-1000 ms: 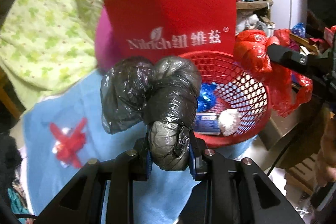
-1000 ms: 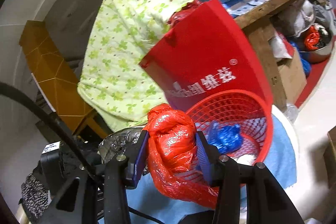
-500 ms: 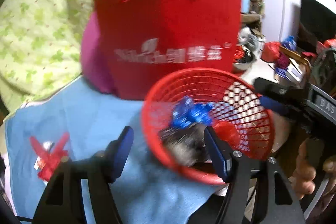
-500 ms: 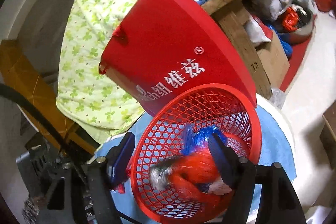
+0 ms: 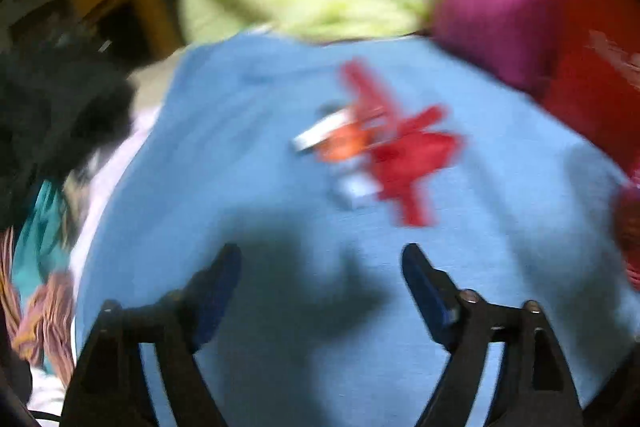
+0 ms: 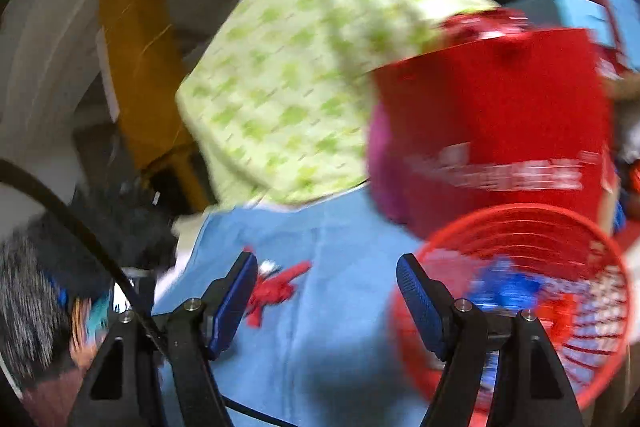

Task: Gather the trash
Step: 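Move both open tools back over the blue towel toward the remaining trash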

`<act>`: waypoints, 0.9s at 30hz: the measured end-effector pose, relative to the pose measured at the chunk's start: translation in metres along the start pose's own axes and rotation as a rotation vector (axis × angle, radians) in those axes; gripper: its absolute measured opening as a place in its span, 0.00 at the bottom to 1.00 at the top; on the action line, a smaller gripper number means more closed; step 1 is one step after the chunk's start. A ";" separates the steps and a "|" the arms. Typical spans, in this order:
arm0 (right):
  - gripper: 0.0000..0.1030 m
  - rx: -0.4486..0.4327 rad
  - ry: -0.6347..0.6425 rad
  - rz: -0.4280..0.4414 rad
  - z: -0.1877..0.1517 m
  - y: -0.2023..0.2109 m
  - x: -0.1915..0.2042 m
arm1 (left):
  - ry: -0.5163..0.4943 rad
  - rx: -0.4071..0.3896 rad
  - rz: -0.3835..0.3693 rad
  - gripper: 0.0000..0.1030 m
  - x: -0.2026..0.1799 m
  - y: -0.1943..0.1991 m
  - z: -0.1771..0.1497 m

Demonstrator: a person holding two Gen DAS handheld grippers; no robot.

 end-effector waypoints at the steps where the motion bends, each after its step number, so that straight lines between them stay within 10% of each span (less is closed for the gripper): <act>1: 0.74 0.037 0.037 0.010 -0.007 -0.017 0.018 | 0.025 0.019 0.027 0.84 0.016 -0.010 -0.003; 8: 0.74 0.168 0.219 -0.110 -0.066 -0.131 0.076 | 0.066 0.072 0.082 0.89 0.079 -0.058 -0.016; 16: 0.74 0.281 0.231 -0.300 -0.099 -0.217 0.050 | 0.182 -0.035 0.006 1.00 0.108 -0.075 -0.013; 27: 0.87 0.334 0.207 -0.267 -0.099 -0.229 0.039 | 0.171 -0.045 0.014 1.00 0.108 -0.077 -0.013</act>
Point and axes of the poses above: each gripper's, at about its wrist camera, not at the fingertips, and y roughly against the way its jaws point, x to its left, z to its top, the point moved 2 cm from there along -y, roughly the way its jaws point, and after that the axes turned 15 degrees about -z, right-handed, at the moved point
